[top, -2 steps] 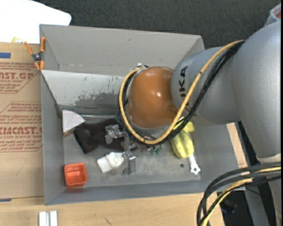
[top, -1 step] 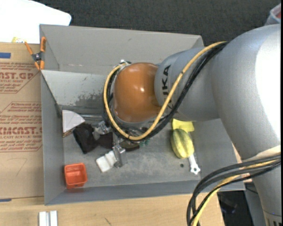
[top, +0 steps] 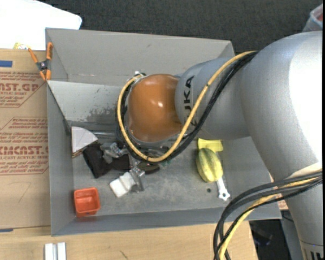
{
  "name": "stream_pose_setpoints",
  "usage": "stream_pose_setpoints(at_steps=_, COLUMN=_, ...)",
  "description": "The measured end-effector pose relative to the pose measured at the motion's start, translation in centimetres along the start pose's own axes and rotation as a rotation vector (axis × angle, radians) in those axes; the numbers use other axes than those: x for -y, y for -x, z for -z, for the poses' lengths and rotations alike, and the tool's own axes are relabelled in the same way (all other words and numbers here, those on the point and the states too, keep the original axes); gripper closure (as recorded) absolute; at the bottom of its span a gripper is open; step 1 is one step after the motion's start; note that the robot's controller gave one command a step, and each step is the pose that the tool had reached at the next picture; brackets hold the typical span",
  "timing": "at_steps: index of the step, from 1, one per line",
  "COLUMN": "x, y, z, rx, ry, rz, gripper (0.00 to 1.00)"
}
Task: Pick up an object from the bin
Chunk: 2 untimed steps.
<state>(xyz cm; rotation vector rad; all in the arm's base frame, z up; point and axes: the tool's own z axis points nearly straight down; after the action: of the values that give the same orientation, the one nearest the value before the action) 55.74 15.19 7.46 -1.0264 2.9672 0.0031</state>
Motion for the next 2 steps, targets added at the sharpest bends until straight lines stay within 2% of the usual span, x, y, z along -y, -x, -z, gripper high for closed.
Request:
stream_pose_setpoints(at_steps=1, x=0.26, y=0.64, z=0.02, rx=0.006, ry=-0.003, rz=0.062, gripper=1.0)
stream_pose_setpoints(at_steps=2, x=0.27, y=0.64, z=0.01, rx=0.007, ry=-0.002, rz=0.062, gripper=1.0)
